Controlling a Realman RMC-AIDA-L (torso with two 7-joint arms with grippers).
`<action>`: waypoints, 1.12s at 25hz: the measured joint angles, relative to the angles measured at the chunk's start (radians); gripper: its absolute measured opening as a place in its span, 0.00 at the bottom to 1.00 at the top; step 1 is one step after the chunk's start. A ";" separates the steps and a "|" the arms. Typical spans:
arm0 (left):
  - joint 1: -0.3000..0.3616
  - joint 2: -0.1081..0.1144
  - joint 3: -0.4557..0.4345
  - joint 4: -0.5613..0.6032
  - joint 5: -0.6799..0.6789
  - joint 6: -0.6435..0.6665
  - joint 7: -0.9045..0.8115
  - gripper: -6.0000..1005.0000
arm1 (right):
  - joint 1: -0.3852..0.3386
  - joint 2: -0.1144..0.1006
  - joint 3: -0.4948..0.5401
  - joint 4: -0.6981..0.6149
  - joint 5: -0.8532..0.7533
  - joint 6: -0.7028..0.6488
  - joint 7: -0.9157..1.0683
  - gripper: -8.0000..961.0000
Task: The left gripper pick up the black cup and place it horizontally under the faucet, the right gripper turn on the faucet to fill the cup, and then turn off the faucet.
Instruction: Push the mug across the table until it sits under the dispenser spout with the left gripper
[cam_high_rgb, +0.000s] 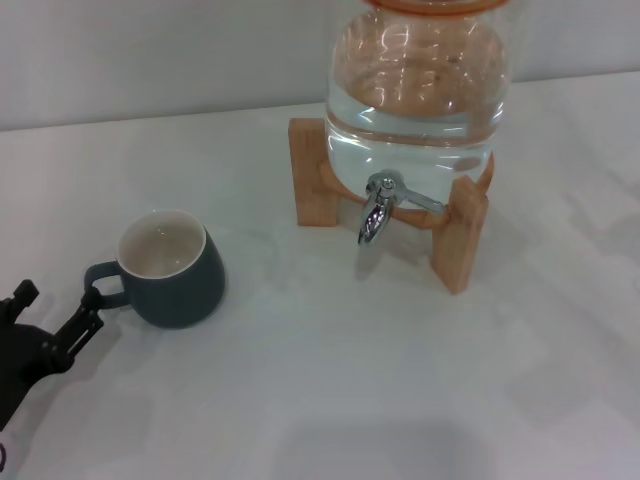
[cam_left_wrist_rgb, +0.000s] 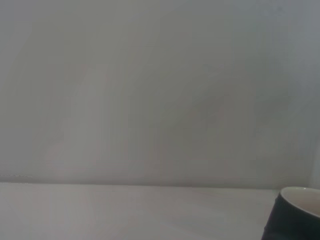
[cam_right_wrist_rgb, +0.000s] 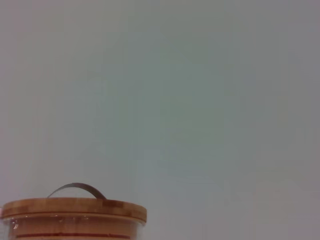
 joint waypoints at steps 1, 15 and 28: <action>-0.004 0.000 0.000 0.000 0.002 -0.004 0.000 0.85 | 0.000 0.000 -0.001 0.000 0.000 0.002 0.000 0.81; -0.055 0.001 -0.001 0.004 0.013 -0.084 -0.007 0.82 | 0.006 0.002 -0.005 0.000 0.000 0.004 0.001 0.81; -0.081 0.003 -0.002 0.004 0.016 -0.111 -0.010 0.41 | 0.014 0.003 -0.004 0.003 0.005 0.000 0.001 0.81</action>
